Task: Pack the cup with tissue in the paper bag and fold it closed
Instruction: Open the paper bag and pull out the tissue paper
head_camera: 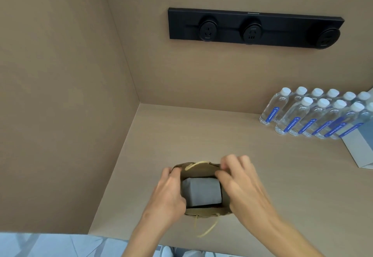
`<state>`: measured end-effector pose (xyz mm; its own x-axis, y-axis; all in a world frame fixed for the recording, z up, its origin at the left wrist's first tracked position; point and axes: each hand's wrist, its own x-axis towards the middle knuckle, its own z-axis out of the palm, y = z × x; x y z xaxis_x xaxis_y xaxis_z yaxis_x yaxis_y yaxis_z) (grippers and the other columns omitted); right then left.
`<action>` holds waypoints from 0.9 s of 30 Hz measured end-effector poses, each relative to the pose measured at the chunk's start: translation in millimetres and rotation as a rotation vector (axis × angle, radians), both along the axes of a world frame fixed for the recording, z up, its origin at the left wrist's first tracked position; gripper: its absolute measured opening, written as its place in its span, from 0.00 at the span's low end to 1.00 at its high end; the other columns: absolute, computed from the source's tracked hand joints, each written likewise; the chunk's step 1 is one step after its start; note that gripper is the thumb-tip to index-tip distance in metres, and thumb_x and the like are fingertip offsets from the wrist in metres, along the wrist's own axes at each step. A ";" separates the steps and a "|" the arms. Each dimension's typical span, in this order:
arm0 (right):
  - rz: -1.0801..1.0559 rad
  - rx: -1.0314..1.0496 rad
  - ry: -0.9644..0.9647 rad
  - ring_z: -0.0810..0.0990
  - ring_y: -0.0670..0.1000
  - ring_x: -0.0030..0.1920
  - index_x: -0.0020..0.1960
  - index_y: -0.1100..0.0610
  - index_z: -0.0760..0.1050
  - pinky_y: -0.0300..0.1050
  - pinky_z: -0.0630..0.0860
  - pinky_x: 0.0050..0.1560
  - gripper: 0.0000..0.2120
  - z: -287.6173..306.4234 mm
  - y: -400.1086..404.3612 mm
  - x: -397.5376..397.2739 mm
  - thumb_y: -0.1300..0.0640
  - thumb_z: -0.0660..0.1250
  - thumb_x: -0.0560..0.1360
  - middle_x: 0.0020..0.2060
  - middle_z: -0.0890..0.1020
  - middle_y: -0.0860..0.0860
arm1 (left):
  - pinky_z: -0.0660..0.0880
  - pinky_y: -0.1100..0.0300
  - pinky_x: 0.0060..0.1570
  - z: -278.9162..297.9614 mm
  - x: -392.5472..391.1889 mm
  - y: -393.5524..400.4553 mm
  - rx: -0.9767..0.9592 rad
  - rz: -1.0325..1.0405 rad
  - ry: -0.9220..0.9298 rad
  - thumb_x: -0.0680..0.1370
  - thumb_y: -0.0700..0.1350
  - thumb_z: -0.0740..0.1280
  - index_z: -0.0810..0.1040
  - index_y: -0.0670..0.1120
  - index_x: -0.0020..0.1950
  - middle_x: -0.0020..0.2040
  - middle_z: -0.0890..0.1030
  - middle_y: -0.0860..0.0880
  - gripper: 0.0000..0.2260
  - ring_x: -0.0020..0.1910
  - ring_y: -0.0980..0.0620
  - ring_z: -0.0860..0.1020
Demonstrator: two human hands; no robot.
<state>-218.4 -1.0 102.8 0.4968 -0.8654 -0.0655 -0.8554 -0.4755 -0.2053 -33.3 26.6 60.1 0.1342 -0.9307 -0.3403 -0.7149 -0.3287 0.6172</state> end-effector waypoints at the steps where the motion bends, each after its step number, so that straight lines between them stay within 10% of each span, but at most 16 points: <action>1: 0.090 0.025 0.000 0.68 0.51 0.50 0.51 0.52 0.72 0.43 0.68 0.48 0.10 4.7 -0.1 2.0 0.58 0.56 0.73 0.49 0.70 0.49 | 0.75 0.53 0.56 0.3 -0.7 0.3 -0.007 0.000 0.010 0.68 0.33 0.58 0.68 0.52 0.66 0.60 0.68 0.52 0.28 0.58 0.46 0.76; 5: 0.442 0.175 0.293 0.77 0.60 0.47 0.49 0.61 0.74 0.49 0.66 0.35 0.11 6.5 -13.2 15.8 0.71 0.59 0.71 0.49 0.76 0.57 | 0.73 0.56 0.59 1.6 -2.7 -0.5 -0.008 0.007 0.024 0.68 0.33 0.59 0.67 0.49 0.68 0.66 0.69 0.50 0.29 0.61 0.45 0.75; 8: 0.394 0.290 0.583 0.80 0.63 0.44 0.52 0.64 0.77 0.48 0.70 0.35 0.07 -16.8 -35.3 33.9 0.63 0.64 0.76 0.49 0.80 0.62 | 0.73 0.52 0.62 0.7 -6.2 0.7 -0.014 -0.016 0.042 0.68 0.33 0.58 0.67 0.49 0.69 0.68 0.68 0.50 0.30 0.63 0.43 0.75; 12: 0.508 0.294 0.795 0.80 0.58 0.55 0.60 0.60 0.76 0.52 0.75 0.50 0.13 -64.3 -50.5 63.3 0.57 0.63 0.78 0.57 0.81 0.56 | 0.74 0.52 0.62 0.7 -11.6 -0.9 -0.016 -0.047 0.077 0.69 0.33 0.57 0.66 0.49 0.69 0.67 0.67 0.51 0.29 0.62 0.45 0.75; 22: 0.490 0.258 0.905 0.66 0.63 0.71 0.75 0.64 0.57 0.62 0.67 0.66 0.25 -123.4 -49.5 83.8 0.56 0.53 0.81 0.73 0.66 0.61 | 0.74 0.50 0.61 -1.9 -2.4 -14.2 0.012 -0.025 0.126 0.69 0.32 0.56 0.68 0.50 0.67 0.65 0.70 0.51 0.27 0.62 0.46 0.75; 27: 0.429 0.298 0.739 0.70 0.59 0.68 0.70 0.62 0.66 0.53 0.66 0.65 0.19 -117.7 -45.2 81.4 0.57 0.53 0.81 0.68 0.73 0.59 | 0.76 0.47 0.56 -0.4 -2.3 -14.8 0.033 -0.032 0.095 0.69 0.32 0.56 0.70 0.47 0.58 0.59 0.71 0.49 0.20 0.56 0.43 0.76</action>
<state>-137.0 -46.1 -14.9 0.5147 -0.5119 -0.6878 -0.5797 -0.7988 0.1608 -35.6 11.8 59.7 0.0699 -0.9220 -0.3807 -0.6642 -0.3278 0.6718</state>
